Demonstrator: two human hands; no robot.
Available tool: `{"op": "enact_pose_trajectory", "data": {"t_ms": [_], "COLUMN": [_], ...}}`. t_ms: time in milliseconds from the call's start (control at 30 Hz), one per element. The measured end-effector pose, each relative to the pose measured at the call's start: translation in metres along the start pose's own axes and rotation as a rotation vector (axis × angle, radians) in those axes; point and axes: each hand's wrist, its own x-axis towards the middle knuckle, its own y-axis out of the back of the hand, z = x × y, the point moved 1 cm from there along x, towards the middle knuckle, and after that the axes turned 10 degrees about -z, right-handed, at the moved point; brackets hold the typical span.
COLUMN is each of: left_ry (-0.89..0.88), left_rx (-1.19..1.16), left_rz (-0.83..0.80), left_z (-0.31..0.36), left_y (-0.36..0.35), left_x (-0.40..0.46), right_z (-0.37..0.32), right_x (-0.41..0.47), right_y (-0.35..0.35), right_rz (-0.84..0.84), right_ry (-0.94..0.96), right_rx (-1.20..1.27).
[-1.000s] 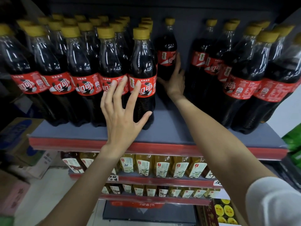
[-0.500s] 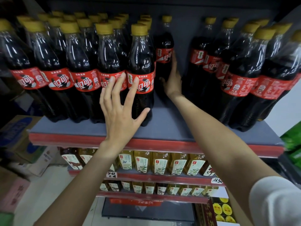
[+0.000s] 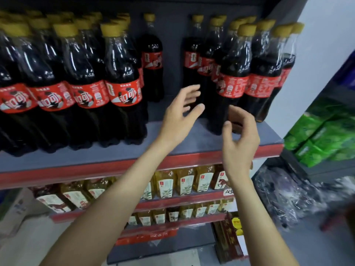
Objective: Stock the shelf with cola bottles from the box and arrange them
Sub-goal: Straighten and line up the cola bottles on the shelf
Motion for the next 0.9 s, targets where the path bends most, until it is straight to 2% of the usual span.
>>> {"op": "enact_pose_trajectory", "data": {"t_ms": [67, 133, 233, 300, 500, 633, 767, 900], "left_ry": [0.196, 0.288, 0.270, 0.213, 0.043, -0.037, -0.199, -0.193], "left_rx": [-0.124, -0.226, -0.301, -0.256, 0.125, 0.649, 1.007, 1.172], "left_rz": [-0.164, -0.234, -0.198, -0.132, 0.009, 0.093, 0.399, 0.590], "left_z": [0.001, 0.003, 0.002, -0.005, -0.017, -0.015, -0.013, -0.016], "left_y": [-0.018, -0.033, -0.043, -0.039, -0.007, 0.020, 0.046, 0.069], "left_x": [0.023, 0.034, 0.034, 0.026, -0.013, -0.026, -0.043, -0.049], "right_z": [0.011, 0.018, 0.021, 0.022, 0.018, 0.016, 0.012, 0.008], "right_x": [0.005, 0.010, 0.014, 0.020, 0.042, 0.057, 0.078, 0.094], "right_y": [0.002, -0.003, -0.007, -0.006, -0.022, -0.059, -0.097, -0.125], "right_rz": [-0.022, -0.099, -0.128, -0.153, -0.343, -0.495, -0.526, -0.532], "right_ry": [-0.050, -0.095, -0.080, -0.052, -0.006, 0.040, -0.007, -0.037], "right_rx": [-0.072, -0.133, -0.226, -0.253, -0.111, -0.112, -0.094, -0.047]}}
